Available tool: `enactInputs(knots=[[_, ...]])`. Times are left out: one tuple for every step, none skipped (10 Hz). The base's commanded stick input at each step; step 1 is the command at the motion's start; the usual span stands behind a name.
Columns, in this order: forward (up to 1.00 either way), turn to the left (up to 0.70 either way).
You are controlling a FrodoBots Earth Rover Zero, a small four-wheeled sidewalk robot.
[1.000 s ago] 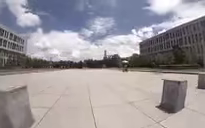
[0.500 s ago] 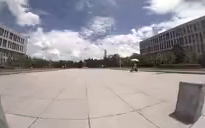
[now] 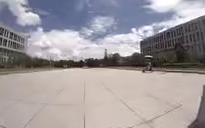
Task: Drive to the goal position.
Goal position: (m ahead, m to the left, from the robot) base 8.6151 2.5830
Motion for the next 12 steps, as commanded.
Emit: enactInputs(knots=[[0.7,0.08],[0.7,0.02],[0.7,0.0],[0.7,0.04],[0.7,0.01],[0.7,0.0],[0.7,0.0],[0.7,0.0],[0.7,0.0],[0.7,0.0],[0.7,0.0],[0.7,0.0]])
